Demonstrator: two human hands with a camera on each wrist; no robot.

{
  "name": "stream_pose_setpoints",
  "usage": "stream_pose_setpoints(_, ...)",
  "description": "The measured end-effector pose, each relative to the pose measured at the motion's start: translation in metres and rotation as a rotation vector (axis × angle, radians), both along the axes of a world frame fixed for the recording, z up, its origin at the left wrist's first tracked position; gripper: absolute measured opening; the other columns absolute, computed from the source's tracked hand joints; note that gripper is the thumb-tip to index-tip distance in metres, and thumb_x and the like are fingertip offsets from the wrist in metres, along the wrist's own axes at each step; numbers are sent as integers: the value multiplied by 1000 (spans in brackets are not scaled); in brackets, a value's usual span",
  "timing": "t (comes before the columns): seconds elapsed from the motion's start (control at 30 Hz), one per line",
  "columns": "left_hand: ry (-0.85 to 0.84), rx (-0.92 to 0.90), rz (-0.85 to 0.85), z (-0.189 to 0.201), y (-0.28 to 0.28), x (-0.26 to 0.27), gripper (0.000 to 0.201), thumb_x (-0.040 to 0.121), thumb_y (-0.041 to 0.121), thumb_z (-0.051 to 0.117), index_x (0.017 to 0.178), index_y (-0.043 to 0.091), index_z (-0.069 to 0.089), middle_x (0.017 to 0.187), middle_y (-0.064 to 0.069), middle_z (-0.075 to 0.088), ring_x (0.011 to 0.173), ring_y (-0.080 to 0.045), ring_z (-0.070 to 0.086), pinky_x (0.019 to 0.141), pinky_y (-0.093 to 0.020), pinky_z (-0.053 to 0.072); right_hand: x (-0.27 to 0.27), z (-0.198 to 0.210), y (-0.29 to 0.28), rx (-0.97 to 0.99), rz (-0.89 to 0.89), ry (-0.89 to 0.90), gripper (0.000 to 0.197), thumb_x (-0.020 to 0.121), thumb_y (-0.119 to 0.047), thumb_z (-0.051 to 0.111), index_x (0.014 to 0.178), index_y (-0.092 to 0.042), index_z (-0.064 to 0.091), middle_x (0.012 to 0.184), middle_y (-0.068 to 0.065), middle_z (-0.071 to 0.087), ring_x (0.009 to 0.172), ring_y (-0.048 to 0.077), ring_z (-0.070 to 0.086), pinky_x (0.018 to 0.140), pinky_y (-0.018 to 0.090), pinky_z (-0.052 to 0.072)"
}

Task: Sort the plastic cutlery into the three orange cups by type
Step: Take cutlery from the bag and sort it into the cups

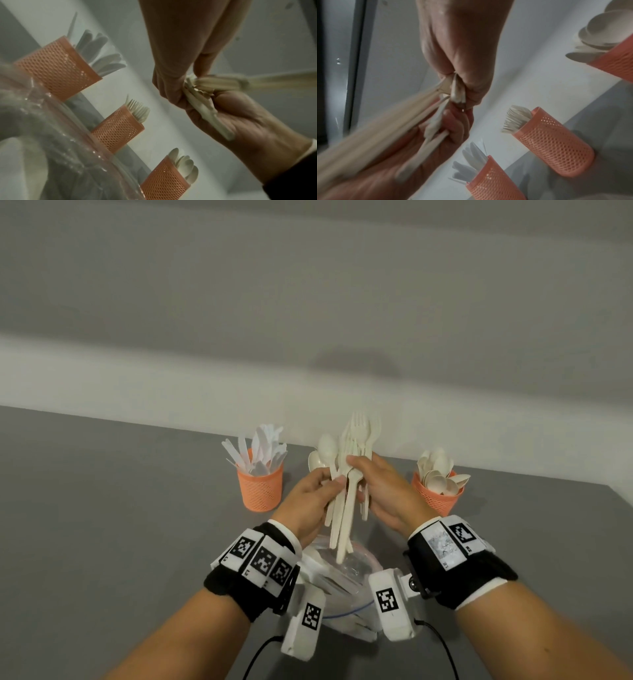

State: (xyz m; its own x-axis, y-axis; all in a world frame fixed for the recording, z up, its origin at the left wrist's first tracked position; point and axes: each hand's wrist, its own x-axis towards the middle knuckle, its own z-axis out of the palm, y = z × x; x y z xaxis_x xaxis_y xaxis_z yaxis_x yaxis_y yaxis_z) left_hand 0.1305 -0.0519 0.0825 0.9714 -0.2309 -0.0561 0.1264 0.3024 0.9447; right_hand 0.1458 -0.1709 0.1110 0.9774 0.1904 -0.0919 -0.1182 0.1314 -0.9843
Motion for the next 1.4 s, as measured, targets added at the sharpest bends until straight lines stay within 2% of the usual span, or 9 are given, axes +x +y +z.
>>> stream_pose_setpoints(0.17,6,-82,110,3,0,9,18,97,11,41,103,5,57,85,-6,69,75,-16,67,72,-30,57,7,-4,1,141,-34,54,19,98,-17,38,102,-7,54,104,18,59,96,32,60,94,53,44)
stream_pose_setpoints(0.23,-17,-26,149,6,2,10,17,98,9,38,89,12,53,65,4,66,56,-7,63,54,-23,54,14,-4,-1,197,-71,54,22,99,-17,37,97,-4,54,98,17,62,102,36,60,100,56,41)
stream_pose_setpoints(0.37,-34,77,227,5,16,18,20,98,7,36,85,19,46,69,-3,53,37,-4,48,41,-20,44,41,5,-18,426,-251,-23,16,100,-12,34,108,-2,43,75,14,57,60,19,66,66,36,60)
stream_pose_setpoints(0.53,-64,116,221,10,34,25,17,99,9,35,101,21,47,75,-2,52,38,-4,42,40,-19,41,86,6,-48,255,-533,-159,5,95,-11,47,93,-11,42,63,2,42,41,7,44,43,21,42)
stream_pose_setpoints(0.73,-86,101,215,12,41,38,21,98,9,36,104,27,47,77,-3,56,38,-4,42,45,-21,42,128,-9,-33,-66,-699,-343,16,93,-15,48,108,-8,49,72,1,50,54,11,46,52,17,46)
stream_pose_setpoints(0.9,-89,63,215,10,43,53,25,98,5,35,101,29,43,78,-6,60,38,-6,40,43,-21,40,152,-16,-9,-32,-743,-397,48,92,-21,55,135,-7,39,114,5,57,97,21,58,73,27,55)
stream_pose_setpoints(1.0,-98,63,220,10,43,62,26,98,4,34,101,28,40,80,-9,61,38,-6,38,43,-20,39,160,-30,1,-12,-690,-367,49,92,-22,55,136,-8,39,125,10,57,103,22,57,66,16,54)
stream_pose_setpoints(1.27,-58,9,202,7,39,76,32,93,-4,37,107,25,36,80,-9,67,37,-9,34,42,-21,34,161,-60,-9,53,-432,-226,43,83,-23,68,116,-22,41,87,1,55,77,13,60,66,22,52)
stream_pose_setpoints(1.4,-27,1,204,4,35,77,35,91,-5,37,111,22,33,83,-12,66,37,-9,33,43,-21,31,164,-62,-13,-112,-428,-279,7,93,-23,50,98,-27,54,77,2,53,79,21,54,78,37,48)
